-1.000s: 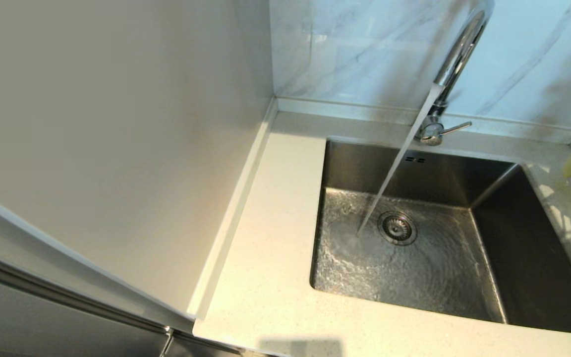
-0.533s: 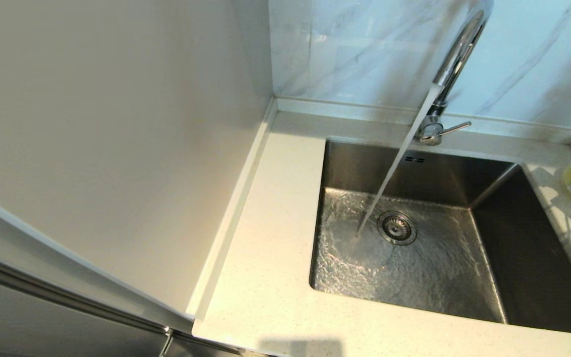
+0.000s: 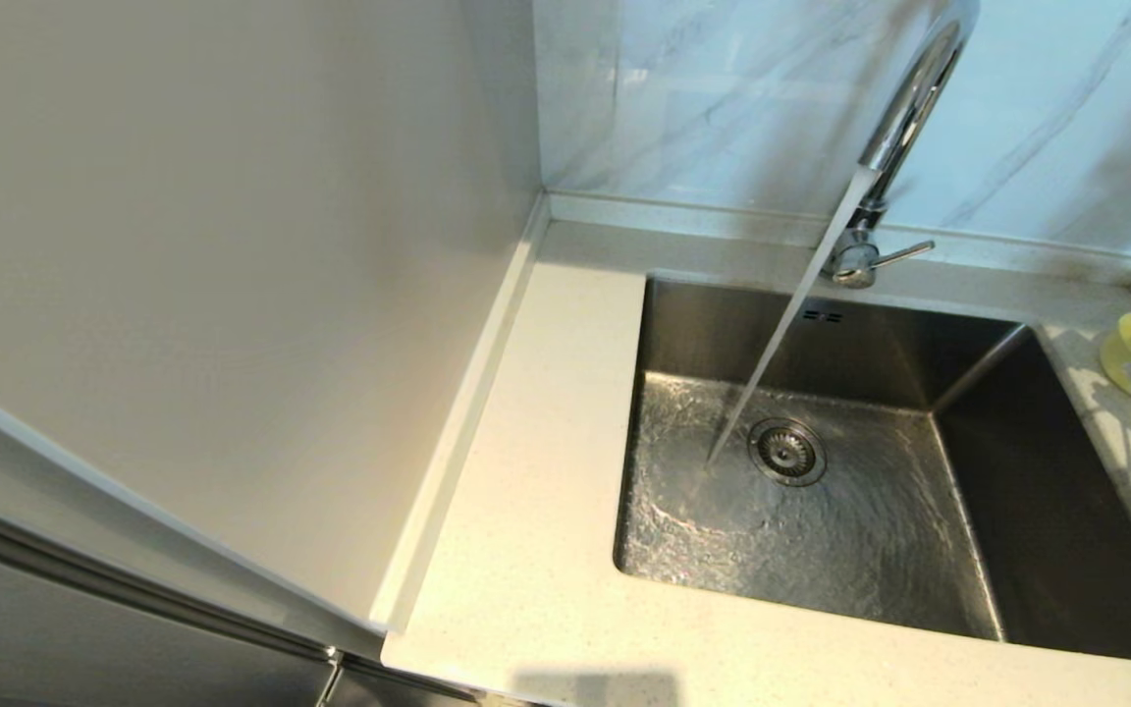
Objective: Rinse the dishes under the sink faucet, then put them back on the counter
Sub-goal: Place the bowl on the table, then pick up the chopsticks
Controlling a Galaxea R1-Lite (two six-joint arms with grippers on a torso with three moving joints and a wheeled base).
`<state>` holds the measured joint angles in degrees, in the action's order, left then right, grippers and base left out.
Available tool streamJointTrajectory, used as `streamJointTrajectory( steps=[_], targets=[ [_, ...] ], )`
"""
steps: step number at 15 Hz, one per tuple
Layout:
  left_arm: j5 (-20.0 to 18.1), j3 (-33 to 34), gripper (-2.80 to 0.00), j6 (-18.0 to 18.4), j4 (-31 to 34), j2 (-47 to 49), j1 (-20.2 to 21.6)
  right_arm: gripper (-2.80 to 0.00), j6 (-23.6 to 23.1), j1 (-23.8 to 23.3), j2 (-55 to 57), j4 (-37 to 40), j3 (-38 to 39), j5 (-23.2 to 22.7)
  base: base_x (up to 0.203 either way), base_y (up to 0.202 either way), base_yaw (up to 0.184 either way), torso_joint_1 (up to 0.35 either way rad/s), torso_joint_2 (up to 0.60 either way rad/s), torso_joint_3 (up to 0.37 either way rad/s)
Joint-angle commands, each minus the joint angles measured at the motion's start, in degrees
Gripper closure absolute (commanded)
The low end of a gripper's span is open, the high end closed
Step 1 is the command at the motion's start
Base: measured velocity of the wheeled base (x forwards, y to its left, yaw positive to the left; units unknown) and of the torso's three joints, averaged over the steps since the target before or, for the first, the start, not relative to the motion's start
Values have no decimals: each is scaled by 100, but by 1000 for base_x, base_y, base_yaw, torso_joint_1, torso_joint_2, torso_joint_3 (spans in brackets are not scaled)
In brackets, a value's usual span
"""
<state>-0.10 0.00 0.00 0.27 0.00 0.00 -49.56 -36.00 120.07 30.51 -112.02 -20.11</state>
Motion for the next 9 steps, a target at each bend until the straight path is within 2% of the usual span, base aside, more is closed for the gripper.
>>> streamJointTrajectory(
  steps=[1, 3, 5, 7, 9],
  targets=[
    [1, 0, 0, 0, 0, 0, 0, -280, -16, -55, -464, 32, 33, -30, 0, 0, 0, 0, 0, 0],
    [1, 0, 0, 0, 0, 0, 0, -280, 75, -115, -1213, 303, 115, -125, 0, 0, 0, 0, 0, 0],
    [1, 0, 0, 0, 0, 0, 0, -280, 477, -161, -2099, 947, 77, -278, 0, 0, 0, 0, 0, 0],
    [1, 0, 0, 0, 0, 0, 0, -280, 1379, -186, -2902, 2060, -20, -310, 0, 0, 0, 0, 0, 0],
    [1, 0, 0, 0, 0, 0, 0, -280, 2262, -199, -3319, 3714, -60, -183, 0, 0, 0, 0, 0, 0]
  ],
)
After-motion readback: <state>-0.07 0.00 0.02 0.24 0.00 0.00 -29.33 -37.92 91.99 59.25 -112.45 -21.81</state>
